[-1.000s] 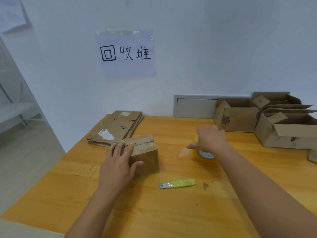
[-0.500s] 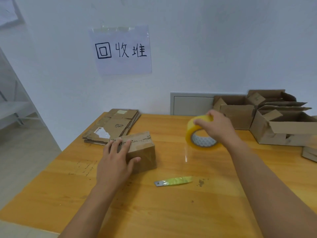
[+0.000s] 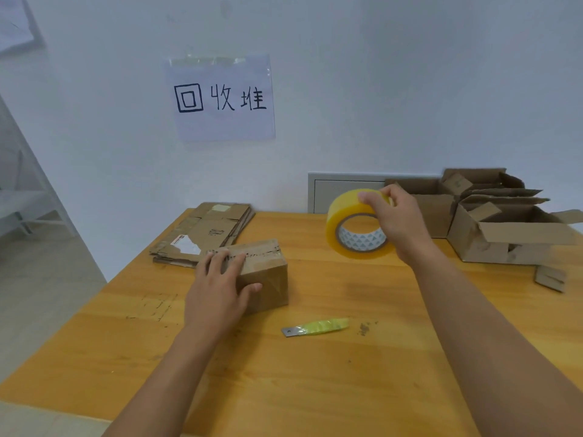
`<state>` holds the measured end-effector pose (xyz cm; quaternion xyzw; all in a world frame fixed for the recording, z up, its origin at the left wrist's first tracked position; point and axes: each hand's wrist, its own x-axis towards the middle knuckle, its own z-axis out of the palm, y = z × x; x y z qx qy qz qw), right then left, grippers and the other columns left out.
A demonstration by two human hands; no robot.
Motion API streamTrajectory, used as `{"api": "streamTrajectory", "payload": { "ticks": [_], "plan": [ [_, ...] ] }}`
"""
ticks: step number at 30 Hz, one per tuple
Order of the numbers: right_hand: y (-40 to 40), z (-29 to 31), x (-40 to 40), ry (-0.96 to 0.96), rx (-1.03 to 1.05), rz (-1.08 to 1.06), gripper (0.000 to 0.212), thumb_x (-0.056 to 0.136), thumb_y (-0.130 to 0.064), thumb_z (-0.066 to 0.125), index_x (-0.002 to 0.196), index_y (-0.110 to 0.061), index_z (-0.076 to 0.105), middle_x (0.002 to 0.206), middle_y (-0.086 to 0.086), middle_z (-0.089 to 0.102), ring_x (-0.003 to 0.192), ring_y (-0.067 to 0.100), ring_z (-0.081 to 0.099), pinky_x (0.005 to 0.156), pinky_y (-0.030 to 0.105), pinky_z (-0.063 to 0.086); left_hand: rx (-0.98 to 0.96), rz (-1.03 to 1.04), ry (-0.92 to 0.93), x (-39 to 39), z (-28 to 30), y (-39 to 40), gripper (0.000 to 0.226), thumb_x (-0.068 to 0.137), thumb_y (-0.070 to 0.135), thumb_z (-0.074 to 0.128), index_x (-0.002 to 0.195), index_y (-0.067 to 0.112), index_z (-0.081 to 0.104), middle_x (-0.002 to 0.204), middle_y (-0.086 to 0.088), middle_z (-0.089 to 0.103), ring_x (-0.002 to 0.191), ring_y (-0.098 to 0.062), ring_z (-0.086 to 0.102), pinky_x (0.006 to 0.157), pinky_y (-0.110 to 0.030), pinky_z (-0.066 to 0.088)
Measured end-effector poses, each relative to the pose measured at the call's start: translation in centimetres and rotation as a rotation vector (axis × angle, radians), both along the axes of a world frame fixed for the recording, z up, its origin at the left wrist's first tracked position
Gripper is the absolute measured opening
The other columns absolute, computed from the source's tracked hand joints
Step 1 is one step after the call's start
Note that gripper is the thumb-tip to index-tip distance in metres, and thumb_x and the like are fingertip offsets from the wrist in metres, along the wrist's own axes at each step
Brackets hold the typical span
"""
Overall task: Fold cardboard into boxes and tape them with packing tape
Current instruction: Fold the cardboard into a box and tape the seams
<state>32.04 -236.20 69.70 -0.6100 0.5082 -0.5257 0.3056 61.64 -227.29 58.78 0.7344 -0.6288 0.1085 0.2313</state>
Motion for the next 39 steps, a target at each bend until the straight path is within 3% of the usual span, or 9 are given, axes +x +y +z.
{"api": "streamTrajectory", "payload": {
  "ticks": [4,10,13,16,20,25,28,35,39],
  "plan": [
    [0.6,1.9,0.0,-0.102,-0.021,0.052,0.059,0.071,-0.062,0.066,0.091,-0.007,0.057,0.087,0.003,0.048,0.081,0.017,0.047,0.071,0.039,0.039,0.036,-0.062,0.002,-1.0,0.6,-1.2,0.067,0.087,0.063,0.059,0.145,0.032,0.045,0.151,0.002,0.037,0.143,-0.026,0.023,0.096,-0.044,0.049],
    [1.0,4.4,-0.2,-0.199,-0.027,0.111,0.045,0.083,-0.054,0.067,0.095,-0.012,0.058,0.087,0.001,0.049,0.079,0.016,0.049,0.070,0.038,0.040,0.081,-0.194,0.019,-3.8,1.4,-3.8,0.067,0.088,0.062,0.058,0.146,0.032,0.043,0.152,0.003,0.036,0.145,-0.024,0.021,0.104,-0.043,0.043],
    [0.7,5.4,0.5,-0.242,-0.032,0.130,0.061,0.075,-0.057,0.067,0.106,-0.004,0.062,0.087,0.001,0.054,0.079,0.016,0.051,0.071,0.037,0.043,0.123,-0.275,0.013,-5.1,1.3,-4.6,0.067,0.094,0.061,0.050,0.151,0.031,0.034,0.156,0.005,0.031,0.146,-0.022,0.017,0.111,-0.041,0.037],
    [0.3,5.9,1.9,-0.293,-0.028,0.157,0.072,0.069,-0.060,0.068,0.113,-0.003,0.062,0.090,0.003,0.056,0.081,0.018,0.052,0.073,0.037,0.045,0.095,-0.324,0.226,-5.5,1.7,-4.5,0.059,0.100,0.051,0.043,0.152,0.025,0.033,0.154,0.003,0.037,0.146,-0.020,0.021,0.115,-0.041,0.030],
    [-0.5,5.8,4.7,-0.329,-0.033,0.202,0.051,0.082,-0.051,0.069,0.104,-0.006,0.063,0.089,0.004,0.054,0.079,0.018,0.050,0.073,0.037,0.044,0.051,-0.355,0.298,-4.4,1.5,-4.8,0.040,0.104,0.043,0.038,0.133,0.019,0.053,0.150,0.000,0.045,0.144,-0.018,0.028,0.115,-0.038,0.027],
    [-1.3,5.6,9.1,-0.349,-0.016,0.260,0.056,0.079,-0.053,0.067,0.104,-0.004,0.062,0.088,0.002,0.054,0.076,0.017,0.050,0.073,0.036,0.043,-0.033,-0.388,0.165,-3.5,-0.3,-5.1,0.053,0.099,0.058,0.022,0.125,0.029,0.059,0.148,0.005,0.047,0.145,-0.018,0.030,0.115,-0.042,0.030],
    [-1.8,5.5,11.3,-0.367,-0.023,0.302,0.036,0.087,-0.048,0.067,0.091,-0.013,0.058,0.083,0.002,0.050,0.075,0.018,0.047,0.072,0.035,0.040,-0.057,-0.371,0.191,-3.4,-0.6,-5.2,0.050,0.100,0.058,0.025,0.124,0.031,0.060,0.143,0.005,0.050,0.143,-0.018,0.032,0.112,-0.045,0.035],
    [-2.7,4.3,11.8,-0.514,0.015,0.335,0.044,0.077,-0.053,0.068,0.098,-0.015,0.060,0.081,0.004,0.049,0.071,0.016,0.047,0.072,0.036,0.039,0.008,-0.335,0.306,-3.9,0.1,-4.9,0.058,0.098,0.062,0.027,0.141,0.031,0.049,0.147,0.014,0.042,0.144,-0.008,0.021,0.115,-0.042,0.028],
    [-3.3,1.6,9.9,-0.596,0.079,0.282,0.028,0.091,-0.044,0.064,0.102,-0.018,0.065,0.070,-0.002,0.050,0.068,0.015,0.046,0.069,0.035,0.038,0.025,-0.319,0.336,-4.2,0.4,-4.8,0.057,0.101,0.053,0.037,0.152,0.028,0.034,0.152,0.012,0.038,0.143,-0.009,0.023,0.117,-0.038,0.025]
  ]
}}
